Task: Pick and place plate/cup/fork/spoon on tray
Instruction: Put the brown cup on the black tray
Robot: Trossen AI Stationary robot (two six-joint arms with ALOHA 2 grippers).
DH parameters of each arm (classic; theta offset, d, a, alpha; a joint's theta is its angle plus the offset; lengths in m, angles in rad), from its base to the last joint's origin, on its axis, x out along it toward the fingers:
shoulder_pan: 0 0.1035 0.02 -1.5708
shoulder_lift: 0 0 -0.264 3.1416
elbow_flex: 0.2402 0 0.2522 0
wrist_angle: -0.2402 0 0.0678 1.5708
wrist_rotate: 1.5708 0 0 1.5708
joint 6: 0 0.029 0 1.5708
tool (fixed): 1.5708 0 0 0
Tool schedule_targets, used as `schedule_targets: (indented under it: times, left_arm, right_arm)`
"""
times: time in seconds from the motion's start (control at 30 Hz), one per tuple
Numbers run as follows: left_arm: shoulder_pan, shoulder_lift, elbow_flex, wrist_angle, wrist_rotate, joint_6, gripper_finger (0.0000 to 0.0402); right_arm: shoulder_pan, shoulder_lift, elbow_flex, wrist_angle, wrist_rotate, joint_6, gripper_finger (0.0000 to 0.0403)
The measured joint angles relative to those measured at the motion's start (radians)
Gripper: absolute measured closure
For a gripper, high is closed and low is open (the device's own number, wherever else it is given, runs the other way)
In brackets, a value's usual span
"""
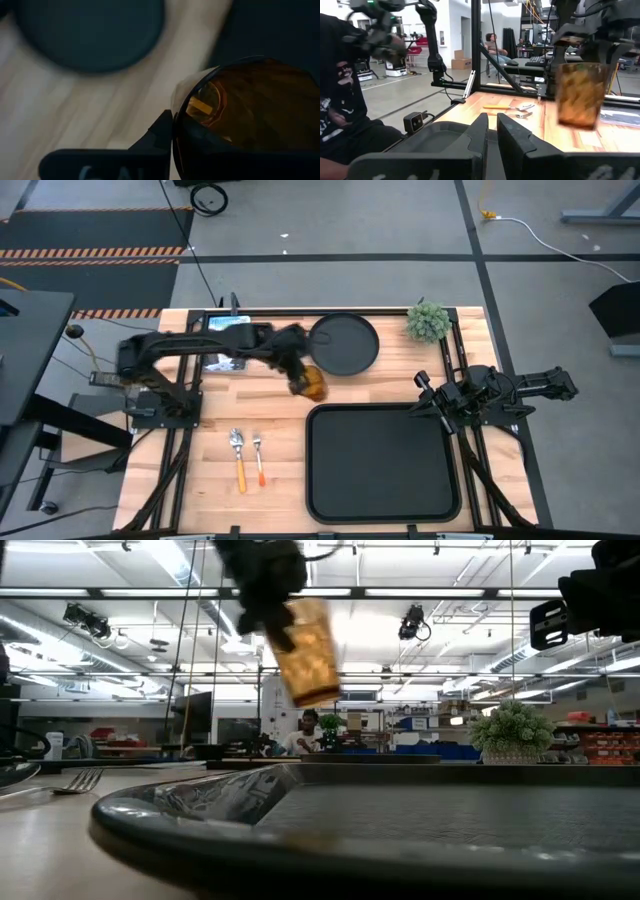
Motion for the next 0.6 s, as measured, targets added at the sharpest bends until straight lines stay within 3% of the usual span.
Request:
schedule_targets:
  times: [0.33,0.6]
  left_arm:
    - [-0.099,0.430,0.452,-0.015,0.070,0.143,0.0380]
    - [-0.141,0.620,0.665,-0.074,0.144,0.157,0.0379]
  right_arm:
    - [0.000,0.000,0.000,0.000,0.000,0.000,0.0357]
    - [0.000,0.000,0.000,0.000,0.000,0.000,0.0357]
